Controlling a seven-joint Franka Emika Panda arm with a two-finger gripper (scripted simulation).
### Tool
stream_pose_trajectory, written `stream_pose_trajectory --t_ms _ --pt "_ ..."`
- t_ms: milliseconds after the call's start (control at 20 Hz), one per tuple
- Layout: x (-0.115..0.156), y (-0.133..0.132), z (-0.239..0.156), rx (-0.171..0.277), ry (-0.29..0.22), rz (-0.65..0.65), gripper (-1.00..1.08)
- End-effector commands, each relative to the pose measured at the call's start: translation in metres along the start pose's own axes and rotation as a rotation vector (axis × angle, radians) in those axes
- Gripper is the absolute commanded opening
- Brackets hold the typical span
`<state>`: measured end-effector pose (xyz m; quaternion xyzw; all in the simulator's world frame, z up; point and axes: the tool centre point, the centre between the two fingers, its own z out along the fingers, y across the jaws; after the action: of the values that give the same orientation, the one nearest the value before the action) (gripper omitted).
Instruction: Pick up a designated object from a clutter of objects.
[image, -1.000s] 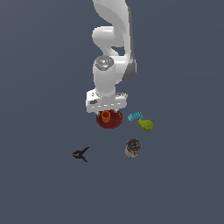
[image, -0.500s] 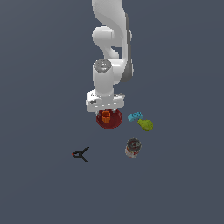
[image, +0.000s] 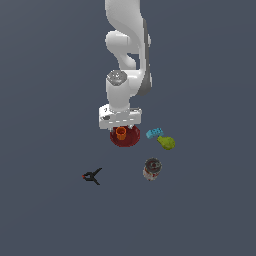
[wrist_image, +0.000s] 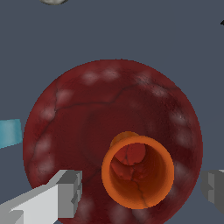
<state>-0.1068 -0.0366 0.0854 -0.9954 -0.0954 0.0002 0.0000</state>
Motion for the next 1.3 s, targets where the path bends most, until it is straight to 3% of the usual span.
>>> stream_pose_trajectory --t_ms 0,600,650,1100,1150,1250 --pt "-0.001 0.0 0.008 0.0 -0.001 0.0 1.0" --pt "-0.001 0.0 0.04 0.0 0.0 0.0 1.0" --pt "-0.001 0.0 0.04 0.0 0.0 0.0 -1.0" --pt "-0.001 0.0 0.04 0.0 0.0 0.0 -1.0" --pt "0.006 0.007 0.031 -0.008 0.025 0.009 -1.0" --pt "0.006 0.006 0.03 -0.008 0.025 0.009 -1.0"
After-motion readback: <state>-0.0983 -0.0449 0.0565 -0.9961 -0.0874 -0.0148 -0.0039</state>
